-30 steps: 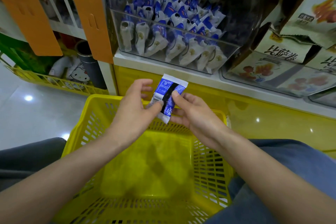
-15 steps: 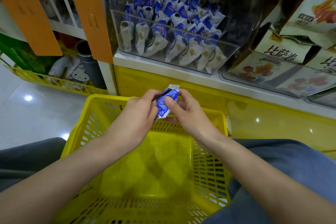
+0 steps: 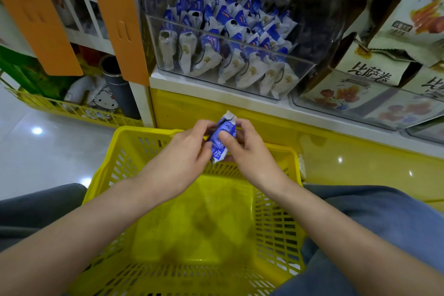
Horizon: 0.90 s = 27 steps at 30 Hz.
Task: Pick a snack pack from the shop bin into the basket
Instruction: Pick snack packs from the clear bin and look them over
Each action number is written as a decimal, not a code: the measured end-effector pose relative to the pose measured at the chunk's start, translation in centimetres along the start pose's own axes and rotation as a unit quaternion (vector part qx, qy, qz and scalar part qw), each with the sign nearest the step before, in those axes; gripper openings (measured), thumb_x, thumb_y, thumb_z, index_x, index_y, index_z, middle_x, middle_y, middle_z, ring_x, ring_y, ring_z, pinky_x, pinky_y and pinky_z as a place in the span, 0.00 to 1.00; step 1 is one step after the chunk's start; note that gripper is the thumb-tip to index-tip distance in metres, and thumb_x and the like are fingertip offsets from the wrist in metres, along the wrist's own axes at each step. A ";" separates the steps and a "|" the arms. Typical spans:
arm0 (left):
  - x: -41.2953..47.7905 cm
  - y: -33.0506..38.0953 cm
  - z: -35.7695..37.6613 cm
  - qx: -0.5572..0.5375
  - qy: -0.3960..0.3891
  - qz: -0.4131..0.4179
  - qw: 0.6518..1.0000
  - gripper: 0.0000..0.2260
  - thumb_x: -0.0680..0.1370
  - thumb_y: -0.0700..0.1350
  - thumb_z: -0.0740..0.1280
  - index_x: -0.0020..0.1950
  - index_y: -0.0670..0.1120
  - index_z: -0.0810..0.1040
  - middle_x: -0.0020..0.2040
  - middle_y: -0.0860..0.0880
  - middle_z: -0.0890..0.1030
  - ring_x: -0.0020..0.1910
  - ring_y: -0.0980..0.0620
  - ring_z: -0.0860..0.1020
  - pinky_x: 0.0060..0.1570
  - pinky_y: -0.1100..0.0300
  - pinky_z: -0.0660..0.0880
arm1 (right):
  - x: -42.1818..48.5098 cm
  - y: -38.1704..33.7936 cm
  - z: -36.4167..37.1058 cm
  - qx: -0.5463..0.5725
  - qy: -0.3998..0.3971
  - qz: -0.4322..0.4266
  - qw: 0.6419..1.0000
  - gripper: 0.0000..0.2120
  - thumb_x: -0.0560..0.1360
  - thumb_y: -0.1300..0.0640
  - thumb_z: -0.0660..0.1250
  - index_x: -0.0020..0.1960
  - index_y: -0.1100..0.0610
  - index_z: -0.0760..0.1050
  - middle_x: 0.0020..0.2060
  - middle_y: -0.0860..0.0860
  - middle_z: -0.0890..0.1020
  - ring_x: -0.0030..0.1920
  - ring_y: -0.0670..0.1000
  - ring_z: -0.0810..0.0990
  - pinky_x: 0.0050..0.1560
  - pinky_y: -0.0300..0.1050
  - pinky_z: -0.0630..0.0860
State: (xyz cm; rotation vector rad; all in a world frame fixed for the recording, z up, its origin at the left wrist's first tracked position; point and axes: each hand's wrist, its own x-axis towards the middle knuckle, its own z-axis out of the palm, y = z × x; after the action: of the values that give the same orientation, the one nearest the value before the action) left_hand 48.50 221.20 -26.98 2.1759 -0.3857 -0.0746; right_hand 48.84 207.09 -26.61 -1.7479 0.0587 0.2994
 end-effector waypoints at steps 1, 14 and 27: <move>0.0 0.1 0.0 -0.006 -0.007 0.000 1.000 0.14 0.79 0.39 0.59 0.65 0.47 0.69 0.57 0.51 0.79 0.51 0.57 0.76 0.46 0.71 0.69 | 0.0 0.0 0.0 0.009 0.004 0.005 1.000 0.13 0.78 0.60 0.61 0.62 0.58 0.65 0.54 0.55 0.78 0.41 0.43 0.80 0.40 0.38 0.79; 0.3 0.7 0.3 -0.144 0.025 -0.092 0.985 0.05 0.79 0.42 0.61 0.45 0.46 0.75 0.36 0.51 0.79 0.35 0.57 0.75 0.36 0.65 0.70 | -0.3 1.1 -0.1 -0.303 0.042 -0.089 0.948 0.31 0.63 0.43 0.74 0.59 0.52 0.66 0.50 0.44 0.76 0.44 0.44 0.75 0.41 0.40 0.72; 1.5 0.4 -0.3 -0.279 0.010 -0.190 0.941 0.11 0.80 0.44 0.60 0.39 0.45 0.76 0.34 0.45 0.78 0.34 0.52 0.76 0.29 0.66 0.75 | 0.3 -0.4 -1.4 -0.255 0.092 -0.272 0.923 0.04 0.75 0.57 0.66 0.43 0.53 0.78 0.37 0.42 0.76 0.39 0.39 0.75 0.41 0.30 0.71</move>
State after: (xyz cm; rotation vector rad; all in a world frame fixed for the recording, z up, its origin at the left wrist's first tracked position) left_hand 49.85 220.77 -26.30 1.6552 0.0744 -0.3347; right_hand 49.47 205.87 -26.11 -2.2180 -0.3994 -0.2886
